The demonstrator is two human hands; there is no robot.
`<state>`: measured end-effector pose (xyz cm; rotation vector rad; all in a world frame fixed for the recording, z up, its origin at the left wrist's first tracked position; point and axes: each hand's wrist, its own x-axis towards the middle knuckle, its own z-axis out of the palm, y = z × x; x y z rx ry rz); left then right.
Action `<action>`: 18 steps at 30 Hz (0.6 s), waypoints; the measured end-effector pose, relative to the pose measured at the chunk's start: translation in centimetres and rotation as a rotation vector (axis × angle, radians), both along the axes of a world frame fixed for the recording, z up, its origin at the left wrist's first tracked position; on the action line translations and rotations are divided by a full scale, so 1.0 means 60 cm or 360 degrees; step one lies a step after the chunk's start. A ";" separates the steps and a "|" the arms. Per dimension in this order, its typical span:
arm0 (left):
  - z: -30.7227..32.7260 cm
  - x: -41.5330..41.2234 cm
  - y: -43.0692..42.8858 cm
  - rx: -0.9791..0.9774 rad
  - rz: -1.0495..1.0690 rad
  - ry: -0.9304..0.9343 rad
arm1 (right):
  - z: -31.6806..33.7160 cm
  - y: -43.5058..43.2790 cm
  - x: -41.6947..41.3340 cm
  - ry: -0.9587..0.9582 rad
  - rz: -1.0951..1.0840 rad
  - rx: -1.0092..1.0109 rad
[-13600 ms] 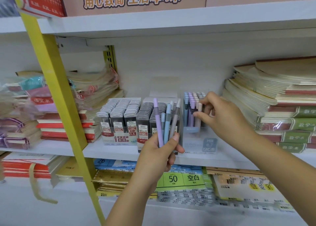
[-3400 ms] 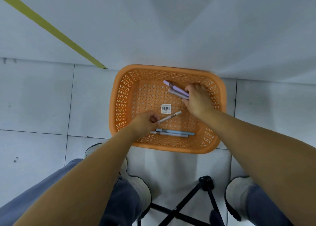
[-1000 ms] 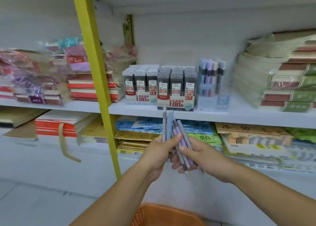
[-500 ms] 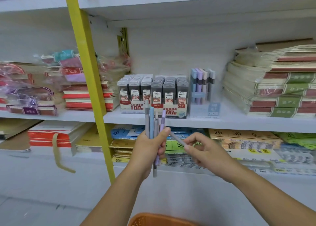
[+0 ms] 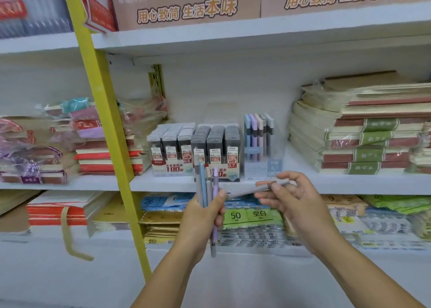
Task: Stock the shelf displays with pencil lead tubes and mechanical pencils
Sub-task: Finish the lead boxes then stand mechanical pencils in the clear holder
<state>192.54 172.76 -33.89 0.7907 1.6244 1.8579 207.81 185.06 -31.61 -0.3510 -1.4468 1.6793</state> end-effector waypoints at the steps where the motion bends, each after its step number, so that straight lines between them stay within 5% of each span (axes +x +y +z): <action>1: 0.010 0.005 0.008 -0.0002 -0.0036 0.0014 | 0.015 0.007 0.003 -0.0005 -0.0092 0.0093; 7: 0.081 0.017 0.056 0.0084 -0.0143 0.0020 | 0.150 0.067 0.027 0.0126 -0.0507 0.0831; 12: 0.108 0.005 0.087 0.0089 -0.0101 0.0127 | 0.195 0.123 -0.008 -0.0410 -0.0794 0.1464; 18: 0.108 -0.008 0.105 0.0106 -0.0174 0.0075 | 0.176 0.163 -0.045 -0.0735 -0.0714 0.1542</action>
